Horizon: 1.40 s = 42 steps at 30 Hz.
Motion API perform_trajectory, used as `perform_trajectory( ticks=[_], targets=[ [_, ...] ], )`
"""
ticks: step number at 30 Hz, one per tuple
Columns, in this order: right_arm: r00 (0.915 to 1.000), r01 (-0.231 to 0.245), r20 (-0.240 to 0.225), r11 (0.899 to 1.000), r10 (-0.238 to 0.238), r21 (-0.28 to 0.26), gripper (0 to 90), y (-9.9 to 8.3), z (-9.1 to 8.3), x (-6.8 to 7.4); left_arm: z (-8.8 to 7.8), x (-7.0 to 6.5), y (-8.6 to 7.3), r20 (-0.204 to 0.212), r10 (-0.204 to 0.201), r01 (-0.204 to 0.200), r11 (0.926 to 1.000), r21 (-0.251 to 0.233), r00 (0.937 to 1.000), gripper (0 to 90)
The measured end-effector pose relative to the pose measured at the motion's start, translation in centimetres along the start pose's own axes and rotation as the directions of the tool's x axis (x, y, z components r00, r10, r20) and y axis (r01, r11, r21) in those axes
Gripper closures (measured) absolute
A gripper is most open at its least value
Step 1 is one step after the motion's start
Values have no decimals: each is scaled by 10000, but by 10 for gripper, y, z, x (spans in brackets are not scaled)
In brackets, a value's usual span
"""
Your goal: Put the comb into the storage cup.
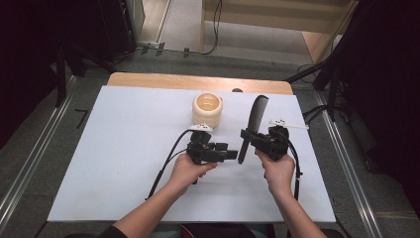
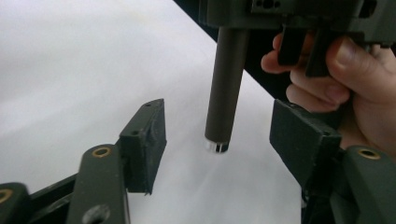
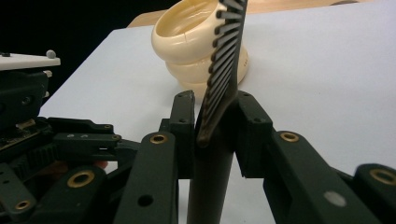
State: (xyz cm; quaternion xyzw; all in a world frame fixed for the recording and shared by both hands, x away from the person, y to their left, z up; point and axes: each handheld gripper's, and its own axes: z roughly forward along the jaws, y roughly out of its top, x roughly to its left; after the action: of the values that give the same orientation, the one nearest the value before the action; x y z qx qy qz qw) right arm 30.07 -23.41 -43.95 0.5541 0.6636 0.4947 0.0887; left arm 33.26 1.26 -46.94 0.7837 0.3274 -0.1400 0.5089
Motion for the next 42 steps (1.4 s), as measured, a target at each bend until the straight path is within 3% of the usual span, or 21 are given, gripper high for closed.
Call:
perform_trajectory(
  ticks=[15,30,34,40,42],
  targets=[
    [9997,251,16,9997,-251,37,701,-1,0,1,-24,7,-5,-145,272,-260,9967,772,9995,344],
    [9991,413,-31,9991,-413,47,701,-1,0,3,-45,6,-10,-438,1149,-1075,9835,1458,9924,321],
    [9990,435,-80,9990,-435,59,701,-1,0,3,-49,5,-13,-630,1573,-1440,9736,1772,9855,321],
    [9988,490,-74,9988,-490,73,701,-2,0,3,-55,2,-20,-1001,2546,-2267,9465,2297,9618,322],
    [9988,494,-76,9987,-494,75,701,-2,0,3,-57,2,-22,-991,2639,-2352,9432,2349,9594,321]
  ],
)
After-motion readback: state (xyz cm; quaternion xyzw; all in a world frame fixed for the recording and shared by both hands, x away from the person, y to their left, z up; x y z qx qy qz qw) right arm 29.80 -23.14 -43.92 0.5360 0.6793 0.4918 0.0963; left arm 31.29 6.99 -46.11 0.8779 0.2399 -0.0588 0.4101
